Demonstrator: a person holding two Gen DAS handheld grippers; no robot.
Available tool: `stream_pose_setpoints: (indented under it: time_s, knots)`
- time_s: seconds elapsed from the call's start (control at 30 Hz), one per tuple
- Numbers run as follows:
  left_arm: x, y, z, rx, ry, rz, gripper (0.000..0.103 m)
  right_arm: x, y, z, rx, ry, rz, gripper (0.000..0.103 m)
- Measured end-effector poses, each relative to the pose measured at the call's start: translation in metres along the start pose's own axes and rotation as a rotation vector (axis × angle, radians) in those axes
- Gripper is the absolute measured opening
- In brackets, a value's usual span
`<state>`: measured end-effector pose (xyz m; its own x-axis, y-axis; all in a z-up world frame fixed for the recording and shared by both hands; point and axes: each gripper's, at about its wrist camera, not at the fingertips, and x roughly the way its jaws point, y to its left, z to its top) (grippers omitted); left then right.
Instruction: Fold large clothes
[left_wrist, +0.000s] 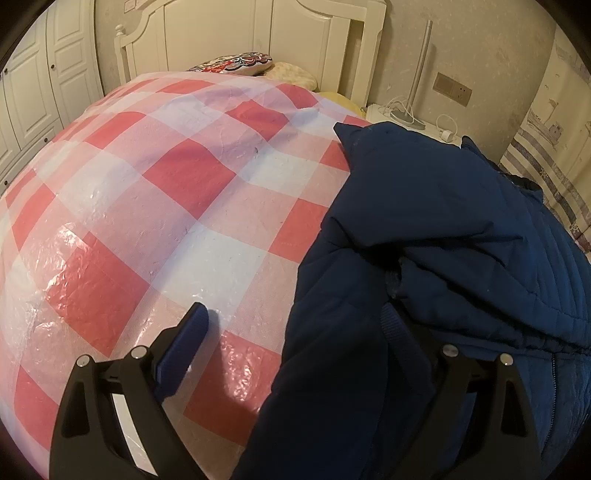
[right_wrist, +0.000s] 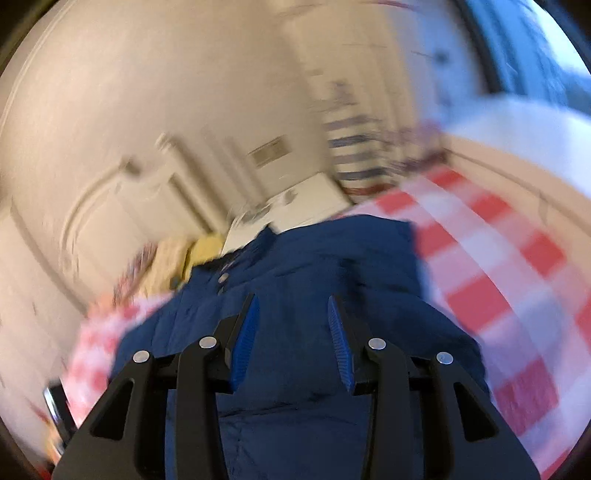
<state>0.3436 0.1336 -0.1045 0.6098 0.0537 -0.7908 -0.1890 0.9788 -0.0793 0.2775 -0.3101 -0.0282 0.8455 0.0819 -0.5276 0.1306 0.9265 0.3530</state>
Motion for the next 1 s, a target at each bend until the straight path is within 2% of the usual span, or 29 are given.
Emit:
stream_pose_setpoints:
  time_s: [0.07, 0.1, 0.13, 0.23, 0.3, 0.4, 0.5, 0.57, 0.7, 0.8, 0.9, 0.93, 0.97, 1.0]
  knots:
    - [0.0, 0.001, 0.0, -0.001, 0.0, -0.002, 0.094, 0.02, 0.022, -0.001, -0.096, 0.043, -0.023, 0.088]
    - [0.0, 0.001, 0.0, -0.001, 0.0, -0.001, 0.094, 0.026, 0.028, -0.005, -0.14, 0.048, -0.035, 0.09]
    - [0.0, 0.0, 0.0, -0.001, 0.0, -0.001, 0.094, 0.033, 0.034, -0.009, -0.188, 0.058, -0.061, 0.089]
    - [0.0, 0.001, 0.0, -0.002, -0.002, -0.002, 0.094, 0.073, 0.033, -0.033, -0.28, 0.181, -0.14, 0.079]
    - [-0.004, 0.002, -0.001, -0.014, -0.023, 0.002, 0.093, 0.079, 0.026, -0.043, -0.296, 0.183, -0.132, 0.079]
    - [-0.032, 0.009, -0.004, -0.059, -0.141, -0.019, 0.092, 0.081, 0.03, -0.045, -0.314, 0.193, -0.145, 0.08]
    - [-0.077, 0.003, 0.002, -0.086, -0.283, -0.118, 0.092, 0.084, 0.031, -0.044, -0.324, 0.198, -0.15, 0.081]
    - [-0.093, -0.014, 0.016, -0.05, -0.302, -0.154, 0.094, 0.086, 0.031, -0.044, -0.328, 0.199, -0.154, 0.082]
    - [-0.085, -0.082, 0.052, 0.115, -0.243, -0.139, 0.1, 0.083, 0.032, -0.044, -0.326, 0.198, -0.153, 0.082]
    - [-0.046, -0.129, 0.066, 0.204, -0.169, -0.084, 0.1, 0.083, 0.032, -0.044, -0.327, 0.198, -0.154, 0.082]
    - [-0.003, -0.154, 0.065, 0.248, -0.093, -0.066, 0.1, 0.083, 0.032, -0.044, -0.325, 0.198, -0.151, 0.082]
    - [0.024, -0.16, 0.059, 0.278, -0.024, -0.038, 0.101, 0.083, 0.033, -0.044, -0.324, 0.198, -0.15, 0.082]
    - [0.035, -0.163, 0.053, 0.296, -0.022, -0.026, 0.101, 0.082, 0.033, -0.044, -0.324, 0.197, -0.144, 0.082]
    - [0.036, -0.164, 0.046, 0.307, -0.065, -0.022, 0.101, 0.082, 0.032, -0.044, -0.323, 0.197, -0.14, 0.083]
